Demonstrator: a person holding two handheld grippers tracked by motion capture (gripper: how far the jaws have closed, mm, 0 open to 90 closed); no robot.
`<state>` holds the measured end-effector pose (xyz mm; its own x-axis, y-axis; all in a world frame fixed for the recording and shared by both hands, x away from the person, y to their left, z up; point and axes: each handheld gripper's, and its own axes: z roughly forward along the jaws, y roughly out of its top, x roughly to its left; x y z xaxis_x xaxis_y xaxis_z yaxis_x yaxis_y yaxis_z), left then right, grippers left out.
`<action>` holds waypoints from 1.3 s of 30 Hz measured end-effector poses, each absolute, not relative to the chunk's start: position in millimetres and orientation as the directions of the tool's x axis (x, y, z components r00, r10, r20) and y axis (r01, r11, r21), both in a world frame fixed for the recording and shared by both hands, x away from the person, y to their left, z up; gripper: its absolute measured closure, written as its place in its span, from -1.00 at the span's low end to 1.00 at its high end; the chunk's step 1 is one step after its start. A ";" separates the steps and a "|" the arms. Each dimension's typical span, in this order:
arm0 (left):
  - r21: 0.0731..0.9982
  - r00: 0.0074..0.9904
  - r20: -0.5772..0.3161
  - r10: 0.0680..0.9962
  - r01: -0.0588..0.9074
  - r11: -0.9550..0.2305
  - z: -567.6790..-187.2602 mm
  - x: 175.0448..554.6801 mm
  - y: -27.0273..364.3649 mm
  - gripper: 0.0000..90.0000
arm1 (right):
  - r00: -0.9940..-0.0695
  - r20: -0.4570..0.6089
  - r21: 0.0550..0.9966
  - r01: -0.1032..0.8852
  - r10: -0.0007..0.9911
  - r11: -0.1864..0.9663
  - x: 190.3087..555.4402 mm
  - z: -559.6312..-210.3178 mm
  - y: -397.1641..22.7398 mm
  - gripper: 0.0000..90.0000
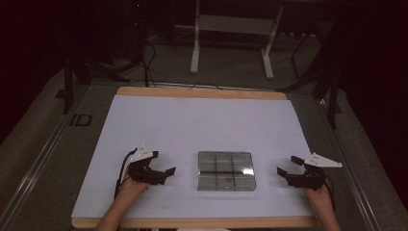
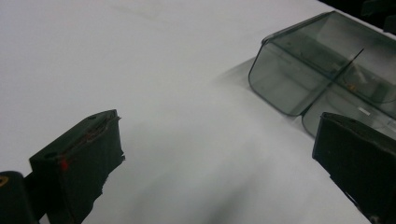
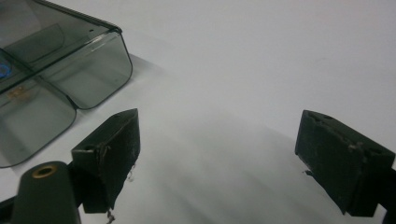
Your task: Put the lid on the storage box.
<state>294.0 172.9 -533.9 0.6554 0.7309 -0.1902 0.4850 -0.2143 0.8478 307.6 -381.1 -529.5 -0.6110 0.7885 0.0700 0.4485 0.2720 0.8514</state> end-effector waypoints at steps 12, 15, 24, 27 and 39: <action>0.850 0.599 -0.165 0.784 0.489 -0.195 -536.3 290.4 182.0 -0.96 | -0.559 0.063 0.856 0.456 0.826 0.244 300.4 -529.7 -395.5 -0.68; 0.851 0.573 -0.155 0.805 0.492 -0.186 -536.8 289.9 185.2 -0.95 | -0.550 0.059 0.854 0.460 0.833 0.243 299.4 -530.0 -397.6 -0.68; 0.854 0.508 -0.143 0.849 0.497 -0.153 -536.8 287.1 193.1 -0.96 | -0.498 0.025 0.857 0.457 0.867 0.238 296.9 -529.8 -400.2 -0.68; 0.855 0.492 -0.142 0.859 0.498 -0.144 -536.4 285.5 194.2 -0.95 | -0.469 0.013 0.857 0.460 0.883 0.231 296.8 -530.1 -401.6 -0.68; 0.857 0.441 -0.131 0.888 0.501 -0.122 -539.1 283.3 198.1 -0.95 | -0.366 -0.022 0.855 0.475 0.930 0.207 297.6 -531.2 -404.4 -0.70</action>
<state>283.3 198.1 -539.1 0.4414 0.8876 -0.1314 0.5012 -0.1225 0.8566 297.6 -404.4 -531.2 -0.3657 0.9305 -0.0223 0.4754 0.2074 0.8550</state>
